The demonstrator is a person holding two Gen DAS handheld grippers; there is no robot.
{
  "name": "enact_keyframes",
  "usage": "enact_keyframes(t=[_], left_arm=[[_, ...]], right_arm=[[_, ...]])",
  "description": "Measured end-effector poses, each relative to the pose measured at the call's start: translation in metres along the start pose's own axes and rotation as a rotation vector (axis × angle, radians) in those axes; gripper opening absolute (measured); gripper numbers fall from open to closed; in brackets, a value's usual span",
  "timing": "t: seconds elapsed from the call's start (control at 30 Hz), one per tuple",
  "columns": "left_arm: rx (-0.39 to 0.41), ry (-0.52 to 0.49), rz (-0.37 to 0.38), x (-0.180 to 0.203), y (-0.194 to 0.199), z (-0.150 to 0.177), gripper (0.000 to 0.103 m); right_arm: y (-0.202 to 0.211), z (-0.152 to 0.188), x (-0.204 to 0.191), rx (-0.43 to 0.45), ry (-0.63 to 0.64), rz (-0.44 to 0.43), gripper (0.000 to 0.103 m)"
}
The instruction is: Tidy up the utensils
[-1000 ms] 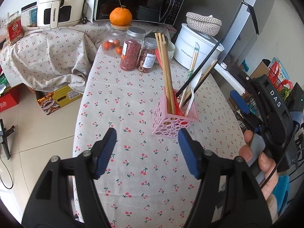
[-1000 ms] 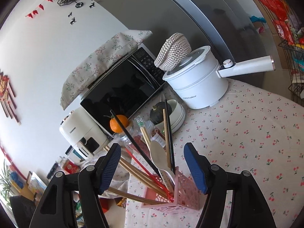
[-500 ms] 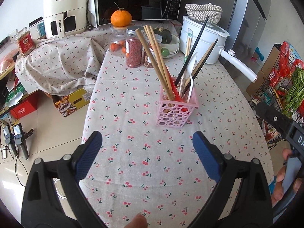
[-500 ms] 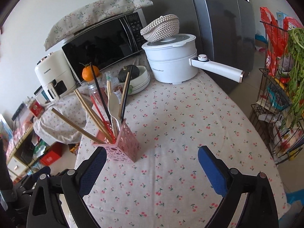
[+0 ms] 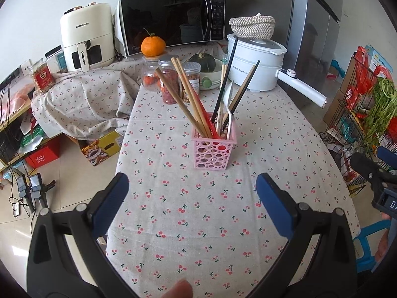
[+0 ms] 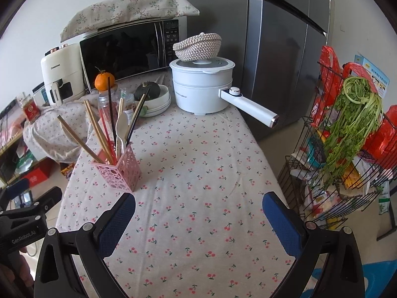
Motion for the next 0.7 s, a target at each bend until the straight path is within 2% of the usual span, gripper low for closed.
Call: enact_keyframes(t=[0.33, 0.7], left_arm=[[-0.023, -0.015, -0.003, 0.013, -0.01, 0.004, 0.102], [-0.014, -0.036, 0.014, 0.018, -0.007, 0.005, 0.102]], right_arm=[[0.001, 0.0, 0.007, -0.002, 0.014, 0.009, 0.103], [-0.004, 0.002, 0.002, -0.013, 0.021, 0.009, 0.103]])
Point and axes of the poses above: each gripper's, at about its wrist camera, not at the fingertips, and y roughly against the way its jaws point, x to its right, z to its underside, the point moved 7 cm from there along -y, roughly the way its jaws point, and after that the axes turned 12 degrees about -x, right-handed, at the moved point
